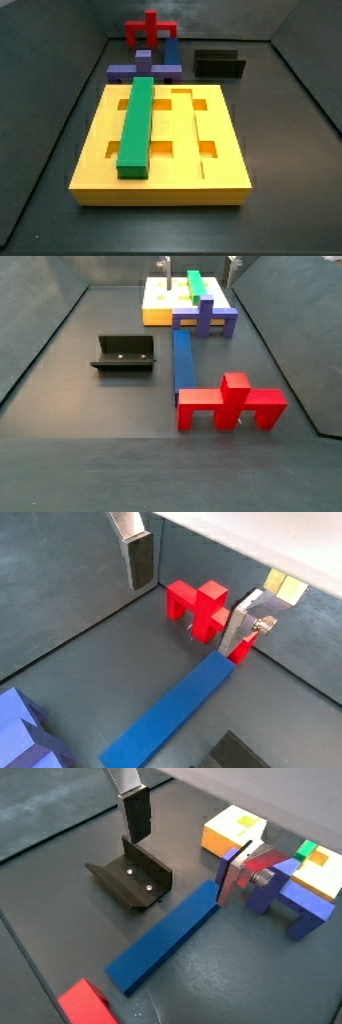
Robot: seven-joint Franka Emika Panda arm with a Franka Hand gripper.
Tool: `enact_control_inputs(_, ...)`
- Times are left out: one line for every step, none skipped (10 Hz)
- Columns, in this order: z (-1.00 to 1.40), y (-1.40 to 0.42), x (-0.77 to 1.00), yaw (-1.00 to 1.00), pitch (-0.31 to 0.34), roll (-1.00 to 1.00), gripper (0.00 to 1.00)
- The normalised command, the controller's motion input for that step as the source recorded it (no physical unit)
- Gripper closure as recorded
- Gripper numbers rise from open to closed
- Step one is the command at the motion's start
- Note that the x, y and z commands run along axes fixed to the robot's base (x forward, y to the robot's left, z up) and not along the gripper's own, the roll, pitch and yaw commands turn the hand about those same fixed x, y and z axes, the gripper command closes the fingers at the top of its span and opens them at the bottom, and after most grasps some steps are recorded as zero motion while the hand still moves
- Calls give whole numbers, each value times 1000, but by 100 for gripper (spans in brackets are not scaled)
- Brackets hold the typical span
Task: Pick up the blue object. Move up. Move to above the board. Insert the blue object.
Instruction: Pick up the blue object.
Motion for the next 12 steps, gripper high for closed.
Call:
enact_control_inputs(0,0,0,0,-6,0,0)
enact_control_inputs(-3,0,0,0,-24,-6,0)
enact_control_inputs(-17,0,0,0,-31,-11,0)
enact_control_inputs(-11,0,0,0,-10,0,0)
enact_control_inputs(-17,0,0,0,-9,0,0)
enact_control_inputs(-17,0,0,0,0,0,0)
enact_control_inputs(-26,0,0,0,0,0,0)
enact_control_inputs(-26,0,0,0,0,-3,0)
enact_control_inputs(-23,6,0,0,0,0,0)
enact_control_inputs(-49,0,0,0,0,0,0)
enact_control_inputs(-17,0,0,0,0,0,0)
enact_control_inputs(-34,0,0,0,0,0,0)
